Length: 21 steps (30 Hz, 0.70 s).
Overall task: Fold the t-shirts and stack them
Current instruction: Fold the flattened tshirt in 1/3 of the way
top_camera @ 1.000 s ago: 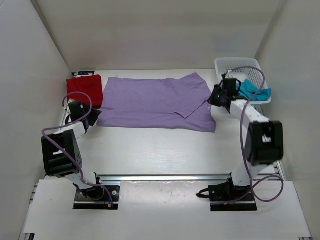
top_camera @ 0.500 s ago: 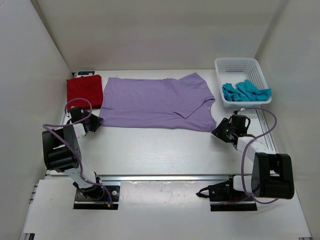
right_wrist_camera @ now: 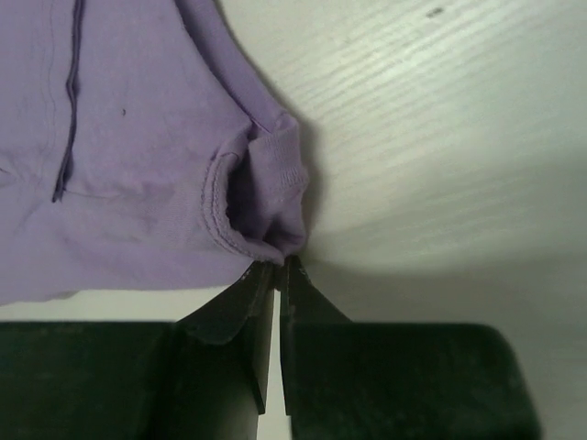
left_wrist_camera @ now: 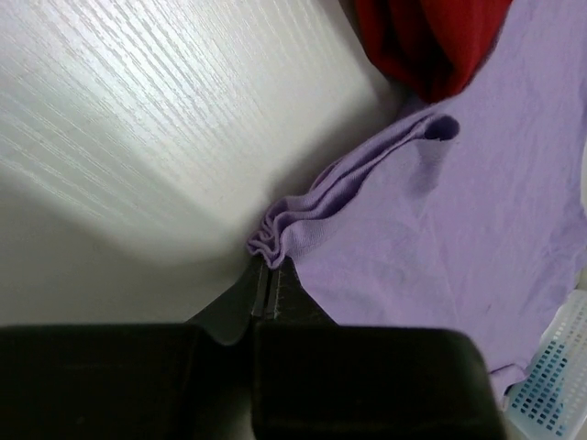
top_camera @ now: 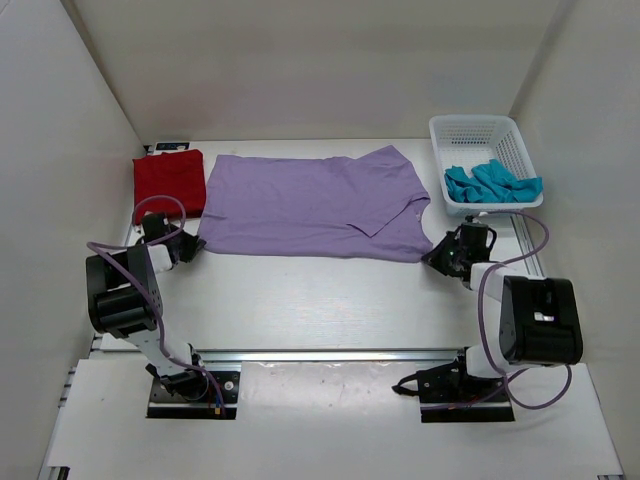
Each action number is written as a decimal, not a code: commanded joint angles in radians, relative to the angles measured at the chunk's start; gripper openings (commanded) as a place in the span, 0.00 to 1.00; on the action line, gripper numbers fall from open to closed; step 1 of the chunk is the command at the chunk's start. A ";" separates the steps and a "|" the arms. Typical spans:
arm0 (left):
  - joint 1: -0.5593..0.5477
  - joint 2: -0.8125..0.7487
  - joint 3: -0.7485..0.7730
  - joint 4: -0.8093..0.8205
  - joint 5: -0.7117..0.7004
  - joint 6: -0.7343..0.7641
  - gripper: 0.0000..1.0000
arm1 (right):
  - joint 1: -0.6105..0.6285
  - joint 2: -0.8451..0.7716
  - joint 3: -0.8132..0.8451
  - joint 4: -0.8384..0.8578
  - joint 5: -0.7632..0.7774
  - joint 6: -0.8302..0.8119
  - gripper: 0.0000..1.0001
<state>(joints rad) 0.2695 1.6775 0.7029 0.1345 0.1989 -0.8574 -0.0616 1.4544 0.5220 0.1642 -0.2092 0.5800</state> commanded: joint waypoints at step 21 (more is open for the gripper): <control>-0.021 -0.608 -0.274 -0.626 -0.057 0.222 0.00 | -0.096 -0.681 -0.038 -0.757 0.042 -0.005 0.00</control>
<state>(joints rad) 0.2691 1.1698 0.4194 -0.2764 0.2588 -0.7193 -0.1692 0.7872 0.3851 -0.4610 -0.2100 0.5884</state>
